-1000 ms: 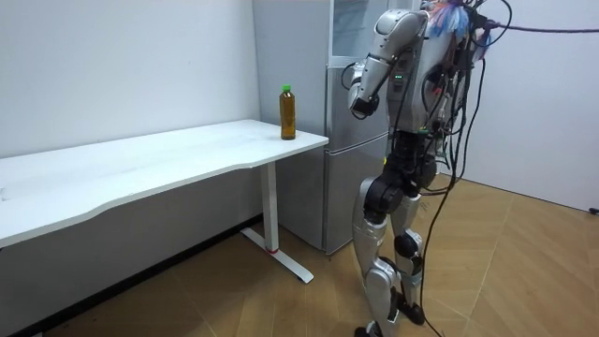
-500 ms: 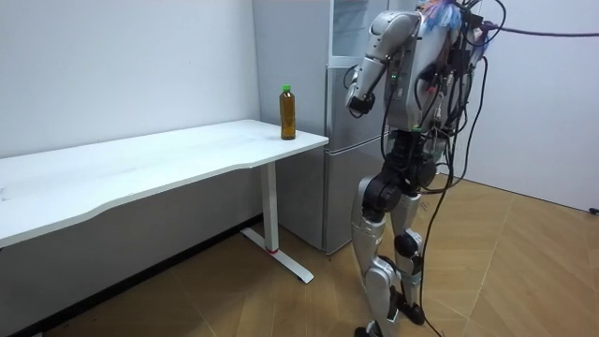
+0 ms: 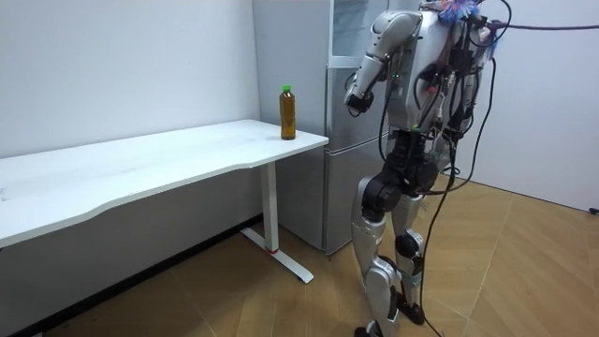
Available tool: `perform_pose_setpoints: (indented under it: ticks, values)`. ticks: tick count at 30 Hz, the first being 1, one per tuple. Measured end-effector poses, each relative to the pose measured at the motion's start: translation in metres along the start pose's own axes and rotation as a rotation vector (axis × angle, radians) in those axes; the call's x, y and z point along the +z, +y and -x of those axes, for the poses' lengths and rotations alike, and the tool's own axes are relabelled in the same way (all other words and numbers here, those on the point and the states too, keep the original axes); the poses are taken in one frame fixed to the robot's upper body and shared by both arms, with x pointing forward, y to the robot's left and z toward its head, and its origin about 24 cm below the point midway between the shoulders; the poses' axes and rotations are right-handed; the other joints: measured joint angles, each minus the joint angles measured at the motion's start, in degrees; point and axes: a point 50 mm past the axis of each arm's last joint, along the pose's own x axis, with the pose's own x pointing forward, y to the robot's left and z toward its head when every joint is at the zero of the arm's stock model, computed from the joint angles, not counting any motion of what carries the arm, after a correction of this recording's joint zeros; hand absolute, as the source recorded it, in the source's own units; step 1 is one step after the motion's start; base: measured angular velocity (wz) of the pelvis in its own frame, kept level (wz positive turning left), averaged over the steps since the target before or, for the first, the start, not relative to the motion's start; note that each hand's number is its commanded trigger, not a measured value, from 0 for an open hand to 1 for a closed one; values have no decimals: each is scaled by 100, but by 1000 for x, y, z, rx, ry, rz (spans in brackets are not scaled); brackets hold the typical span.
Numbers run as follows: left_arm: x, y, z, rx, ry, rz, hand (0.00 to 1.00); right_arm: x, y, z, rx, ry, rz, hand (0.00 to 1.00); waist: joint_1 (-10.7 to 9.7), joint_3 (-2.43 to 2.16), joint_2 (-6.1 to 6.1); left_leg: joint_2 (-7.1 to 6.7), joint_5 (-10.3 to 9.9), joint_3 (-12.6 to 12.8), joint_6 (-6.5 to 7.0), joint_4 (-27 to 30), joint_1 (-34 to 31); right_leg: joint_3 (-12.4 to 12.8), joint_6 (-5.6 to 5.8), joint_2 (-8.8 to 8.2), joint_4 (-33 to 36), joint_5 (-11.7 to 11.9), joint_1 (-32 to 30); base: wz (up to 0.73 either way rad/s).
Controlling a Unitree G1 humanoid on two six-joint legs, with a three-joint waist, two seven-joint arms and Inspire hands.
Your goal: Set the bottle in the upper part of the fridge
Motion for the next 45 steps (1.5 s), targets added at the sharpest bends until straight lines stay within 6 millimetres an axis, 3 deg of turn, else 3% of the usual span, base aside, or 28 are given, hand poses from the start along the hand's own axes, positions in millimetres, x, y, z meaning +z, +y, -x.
perform_pose_setpoints:
  ticks: [3, 16, 20, 28, 34, 40, 45]
  values:
    - [0, 0, 0, -3, 2, -3, 0, 0, -3, 1, -8, -3, -17, 0, -42, 3, -5, 0, 0, 36, 0, -56, 62, 92, 0, 25, 1, 0, -1, -15]
    - [-1, 1, 1, 5, 17, -29, 0, -1, -4, 1, 2, 4, -31, 0, -82, 13, -24, 102, -4, 612, -5, -67, 185, 584, -61, 168, 28, 45, -88, -22]
    - [1, 1, -3, 7, 19, -72, 0, 1, -5, 1, 1, -3, -31, 0, -227, 13, -24, 111, -4, 639, -5, -67, 176, 624, -68, 187, 33, 49, -160, -9]
    - [12, 1, -17, -22, 8, -175, 0, 0, -7, 2, -6, -14, -57, 0, -298, 3, -10, 111, -4, 808, -5, -66, 175, 905, -78, 243, 85, 59, -319, -21]
    - [15, 2, -21, -17, -1, -191, 0, 0, -8, 3, -20, -13, -62, 0, -399, -72, 116, 174, -16, 810, -26, -56, 206, 918, -113, 306, 114, 81, -298, -9]
    - [27, 3, -30, -29, -31, -234, 0, 1, -16, 4, -60, -16, -69, 0, -455, -14, 232, 262, -81, 905, -131, -66, 324, 909, -140, 404, 104, 97, -223, -8]
    - [28, 4, -32, -36, -33, -241, 0, -2, -18, 5, -77, -8, -74, 0, -466, -14, 235, 275, -82, 906, -131, -52, 224, 842, -178, 400, 113, 120, -307, 3]
